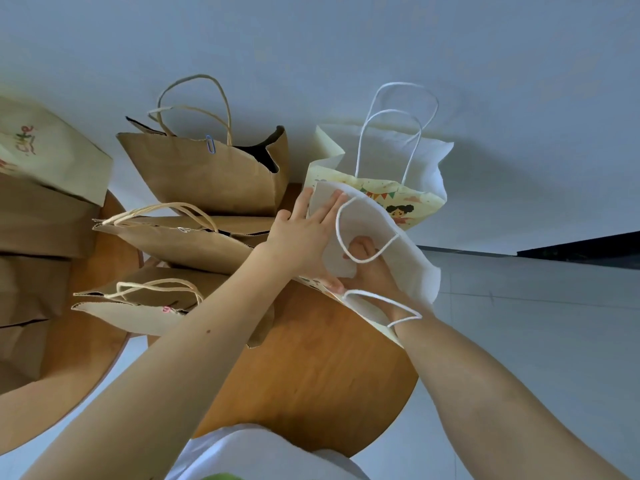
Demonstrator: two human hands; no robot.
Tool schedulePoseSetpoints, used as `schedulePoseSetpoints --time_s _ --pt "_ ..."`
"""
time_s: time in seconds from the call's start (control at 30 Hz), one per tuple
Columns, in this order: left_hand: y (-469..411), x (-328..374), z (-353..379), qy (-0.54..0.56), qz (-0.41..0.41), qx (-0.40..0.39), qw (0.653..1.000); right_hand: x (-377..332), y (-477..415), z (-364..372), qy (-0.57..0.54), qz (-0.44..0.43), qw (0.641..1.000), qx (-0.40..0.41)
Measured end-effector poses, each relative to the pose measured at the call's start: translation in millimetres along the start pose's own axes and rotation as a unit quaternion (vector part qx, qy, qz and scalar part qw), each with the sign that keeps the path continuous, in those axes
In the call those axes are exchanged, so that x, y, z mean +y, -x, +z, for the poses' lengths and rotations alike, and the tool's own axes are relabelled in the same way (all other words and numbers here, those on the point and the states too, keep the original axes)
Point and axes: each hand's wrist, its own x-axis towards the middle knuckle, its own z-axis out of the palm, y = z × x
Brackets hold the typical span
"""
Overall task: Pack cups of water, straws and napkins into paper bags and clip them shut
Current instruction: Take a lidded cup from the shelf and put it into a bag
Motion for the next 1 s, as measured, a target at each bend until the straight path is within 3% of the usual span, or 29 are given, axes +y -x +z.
schedulePoseSetpoints --time_s 0.1,0.27,0.33,0.4,0.53,0.87,1.0 --pt "1 -2 -2 -0.001 -0.001 -0.006 1.0 5 -5 9 -0.018 0.043 0.997 0.055" --pt "6 1 -1 0.008 0.005 0.003 1.0 6 5 -2 0.116 0.11 0.984 -0.083" --pt "10 4 0 0.027 0.01 0.018 0.999 3 15 -7 0.126 0.119 0.981 -0.082" --pt "16 7 0 0.042 0.017 0.035 0.998 -2 27 -15 0.103 0.131 0.985 -0.044" --pt "33 15 -5 0.075 0.027 0.065 0.995 -18 45 -44 -0.054 0.205 0.976 -0.057" --pt "103 35 -34 0.14 0.034 0.184 0.972 -72 156 -115 -0.143 0.139 0.964 0.178" --pt "149 36 -39 0.156 -0.001 0.252 0.955 -103 180 -130 -0.172 0.051 0.942 0.282"
